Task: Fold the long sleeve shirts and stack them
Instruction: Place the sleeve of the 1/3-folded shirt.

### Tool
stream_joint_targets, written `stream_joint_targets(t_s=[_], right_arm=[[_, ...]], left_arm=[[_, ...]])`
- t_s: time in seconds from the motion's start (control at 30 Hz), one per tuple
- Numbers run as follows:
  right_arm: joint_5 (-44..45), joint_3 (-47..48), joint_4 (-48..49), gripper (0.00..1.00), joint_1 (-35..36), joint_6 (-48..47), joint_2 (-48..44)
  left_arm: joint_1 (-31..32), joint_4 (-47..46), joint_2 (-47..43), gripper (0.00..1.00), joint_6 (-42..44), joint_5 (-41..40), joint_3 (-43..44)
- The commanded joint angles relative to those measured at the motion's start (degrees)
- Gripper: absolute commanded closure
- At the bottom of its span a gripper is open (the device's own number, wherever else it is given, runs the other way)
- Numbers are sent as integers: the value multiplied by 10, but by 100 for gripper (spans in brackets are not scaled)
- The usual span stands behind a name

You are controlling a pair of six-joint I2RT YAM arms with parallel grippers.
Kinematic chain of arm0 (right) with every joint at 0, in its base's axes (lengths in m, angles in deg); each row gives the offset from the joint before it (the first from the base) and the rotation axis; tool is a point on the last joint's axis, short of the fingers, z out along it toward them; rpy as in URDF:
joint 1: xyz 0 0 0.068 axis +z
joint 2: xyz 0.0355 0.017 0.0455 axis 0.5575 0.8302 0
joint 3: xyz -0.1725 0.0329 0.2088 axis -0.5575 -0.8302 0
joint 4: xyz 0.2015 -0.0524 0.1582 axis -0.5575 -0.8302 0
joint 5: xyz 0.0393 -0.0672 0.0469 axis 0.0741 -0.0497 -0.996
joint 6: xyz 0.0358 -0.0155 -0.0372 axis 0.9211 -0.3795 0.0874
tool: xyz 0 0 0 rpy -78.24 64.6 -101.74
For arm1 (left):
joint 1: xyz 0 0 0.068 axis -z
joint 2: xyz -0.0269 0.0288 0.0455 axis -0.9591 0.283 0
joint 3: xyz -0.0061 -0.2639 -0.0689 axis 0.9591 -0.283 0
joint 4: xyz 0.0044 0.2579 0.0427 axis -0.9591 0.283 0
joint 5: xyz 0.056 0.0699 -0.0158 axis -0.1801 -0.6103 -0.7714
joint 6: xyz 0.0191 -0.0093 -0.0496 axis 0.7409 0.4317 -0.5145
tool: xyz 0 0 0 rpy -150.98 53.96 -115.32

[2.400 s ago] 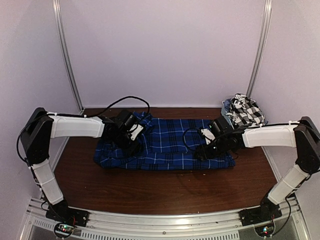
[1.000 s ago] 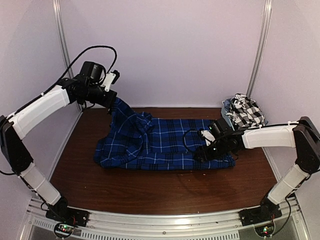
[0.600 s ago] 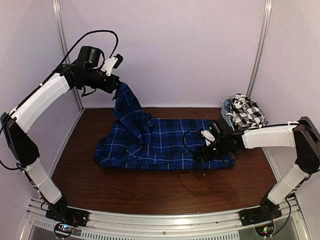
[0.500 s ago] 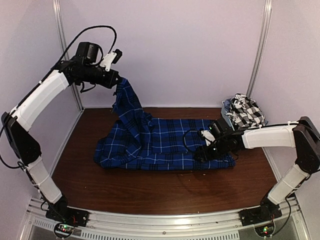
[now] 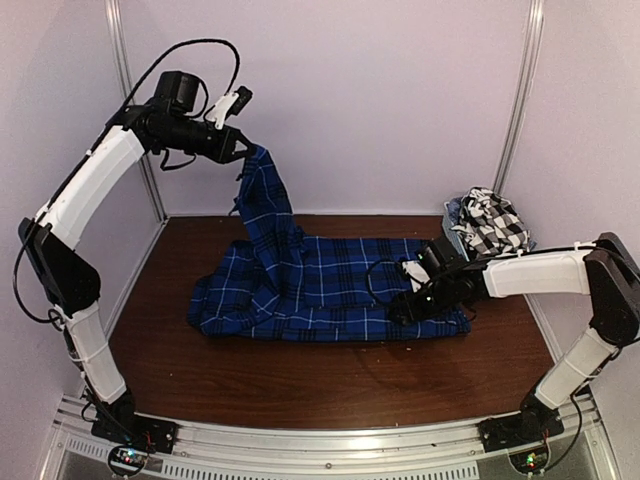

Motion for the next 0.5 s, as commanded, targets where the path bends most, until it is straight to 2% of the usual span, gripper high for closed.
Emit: stream_joint_targets(t_s=[0.0,0.13,0.33,0.47], right_arm=[[-12,-5,26,34,3,2,-23],[-43,4,49,34,4,3,-43],[-34,7,50,33,4,9,-51],[-29,-6,52,33,4,18,-53]], left_arm=[[-5,3,-1,100,12,94,-40],[2,-25,-7,100,6,157,-104],[32,-79,16,100,-15,170,-155],[53,-128,54,100,-69,166,-168]])
